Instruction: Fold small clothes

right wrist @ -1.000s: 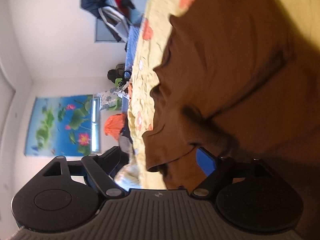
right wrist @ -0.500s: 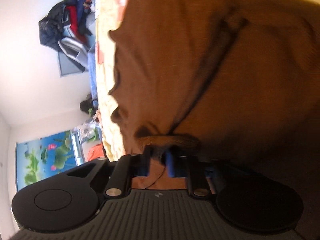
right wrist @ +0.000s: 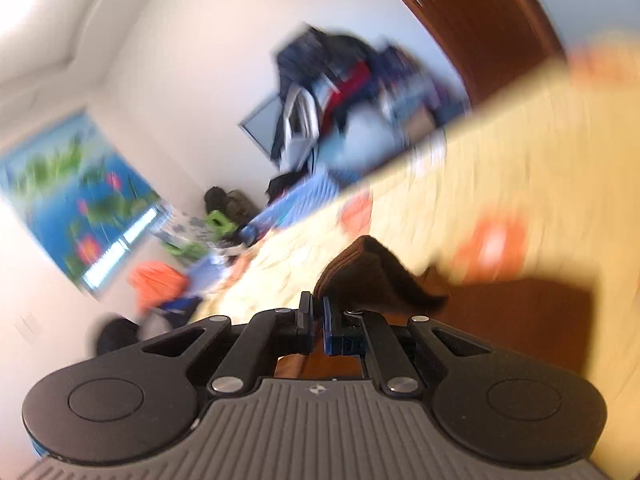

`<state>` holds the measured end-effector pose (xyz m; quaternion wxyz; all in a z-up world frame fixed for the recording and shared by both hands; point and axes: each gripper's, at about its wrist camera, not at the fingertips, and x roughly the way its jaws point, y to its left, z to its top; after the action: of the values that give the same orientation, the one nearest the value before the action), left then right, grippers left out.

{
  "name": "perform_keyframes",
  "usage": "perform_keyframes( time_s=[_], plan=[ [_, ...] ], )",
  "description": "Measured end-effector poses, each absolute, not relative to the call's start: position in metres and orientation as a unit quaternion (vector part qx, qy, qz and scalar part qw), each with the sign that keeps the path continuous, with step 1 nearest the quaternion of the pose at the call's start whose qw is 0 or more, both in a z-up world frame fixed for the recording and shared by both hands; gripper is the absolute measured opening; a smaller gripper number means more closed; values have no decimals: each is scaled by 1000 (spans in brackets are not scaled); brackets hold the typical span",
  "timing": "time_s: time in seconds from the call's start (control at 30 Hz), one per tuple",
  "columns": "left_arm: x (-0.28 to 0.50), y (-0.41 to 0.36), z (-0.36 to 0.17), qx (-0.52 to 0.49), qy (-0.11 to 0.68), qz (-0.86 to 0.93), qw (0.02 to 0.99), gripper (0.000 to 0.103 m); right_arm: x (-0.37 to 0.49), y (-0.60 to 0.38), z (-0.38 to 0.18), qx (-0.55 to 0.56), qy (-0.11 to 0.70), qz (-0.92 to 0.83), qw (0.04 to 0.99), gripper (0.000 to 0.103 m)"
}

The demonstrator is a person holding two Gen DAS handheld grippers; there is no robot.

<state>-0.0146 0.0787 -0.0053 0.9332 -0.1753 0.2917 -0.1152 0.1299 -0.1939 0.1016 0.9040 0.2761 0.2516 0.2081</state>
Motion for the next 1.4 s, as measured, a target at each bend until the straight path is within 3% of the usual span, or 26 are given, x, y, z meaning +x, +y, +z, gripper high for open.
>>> perform_keyframes(
  time_s=[0.17,0.27,0.33,0.37,0.43,0.6,0.73,0.77,0.9,1.07,1.4],
  plan=[
    [-15,79,-5,-179,291,-116,933,89,146,-231,15,296,363,135,873,18],
    [-15,79,-6,-176,291,-116,933,89,141,-246,-15,322,380,108,861,21],
    [-14,79,-5,-175,292,-116,933,89,138,-261,-17,367,357,104,853,36],
    [-14,79,-5,-175,292,-116,933,89,140,-267,-15,386,349,100,848,48],
    [-14,79,-5,-175,292,-116,933,89,151,-271,-14,403,344,96,843,52],
    [-14,78,-5,-174,292,-116,933,90,182,-264,-26,398,379,94,830,47],
    [-14,77,-5,-172,292,-115,934,90,182,-258,-36,409,396,94,817,20],
    [-14,77,-5,-172,292,-115,934,90,183,-257,-36,398,399,95,821,18],
    [-14,77,-5,-172,292,-115,934,90,175,-262,-25,378,396,100,830,19],
    [-14,77,-5,-173,292,-116,933,91,177,-271,-19,375,392,83,836,35],
    [-14,76,-5,-173,292,-116,933,91,194,-265,-22,370,404,79,833,36]
  ],
)
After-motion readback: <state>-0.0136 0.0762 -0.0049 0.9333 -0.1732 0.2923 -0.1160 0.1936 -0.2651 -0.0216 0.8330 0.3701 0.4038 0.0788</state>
